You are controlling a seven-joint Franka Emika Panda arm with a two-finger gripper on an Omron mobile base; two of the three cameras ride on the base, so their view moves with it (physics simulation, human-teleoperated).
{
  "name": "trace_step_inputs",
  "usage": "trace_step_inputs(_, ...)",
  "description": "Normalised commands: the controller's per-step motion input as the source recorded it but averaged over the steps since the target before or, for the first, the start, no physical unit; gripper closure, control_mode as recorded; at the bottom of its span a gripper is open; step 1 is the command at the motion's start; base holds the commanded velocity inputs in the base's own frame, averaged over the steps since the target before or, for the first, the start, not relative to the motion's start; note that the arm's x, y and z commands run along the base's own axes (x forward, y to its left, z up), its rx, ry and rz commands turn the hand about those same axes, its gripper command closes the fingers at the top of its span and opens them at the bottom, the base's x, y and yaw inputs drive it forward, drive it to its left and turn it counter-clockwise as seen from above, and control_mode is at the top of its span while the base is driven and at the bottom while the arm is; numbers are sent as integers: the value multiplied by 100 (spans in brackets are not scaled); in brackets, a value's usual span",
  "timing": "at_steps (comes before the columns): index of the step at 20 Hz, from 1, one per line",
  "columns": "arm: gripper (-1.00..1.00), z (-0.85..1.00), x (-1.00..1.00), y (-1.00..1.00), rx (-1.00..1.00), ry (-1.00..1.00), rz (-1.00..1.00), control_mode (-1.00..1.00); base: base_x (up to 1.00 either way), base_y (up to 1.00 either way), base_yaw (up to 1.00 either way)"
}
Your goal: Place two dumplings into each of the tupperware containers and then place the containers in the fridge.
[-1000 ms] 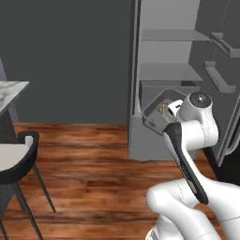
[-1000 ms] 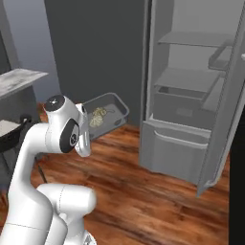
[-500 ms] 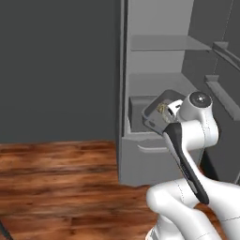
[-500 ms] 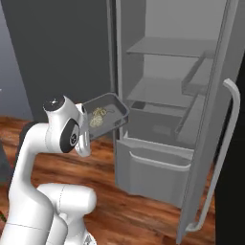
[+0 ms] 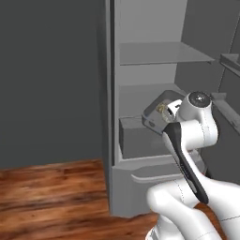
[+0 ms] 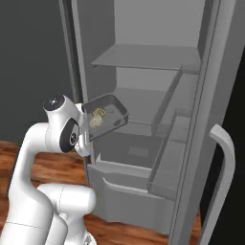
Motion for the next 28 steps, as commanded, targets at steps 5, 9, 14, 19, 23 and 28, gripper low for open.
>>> trace_step_inputs(5, 100, 0, 0, 0, 0, 0, 0, 100, 57, -36, -29)
trace_step_inputs(9, 100, 0, 0, 0, 0, 0, 0, 100, 46, -21, -35)
trace_step_inputs(14, 100, 0, 0, 0, 0, 0, 0, 100, 62, -1, -24)
trace_step_inputs(19, 100, 6, 43, 0, 1, 2, -3, -100, 23, 0, -5)
trace_step_inputs(23, 100, -10, 83, -19, 6, 14, -1, -100, 0, 0, 0)
trace_step_inputs(28, 100, -51, 90, -45, 11, 15, 0, -100, 0, 0, 0)
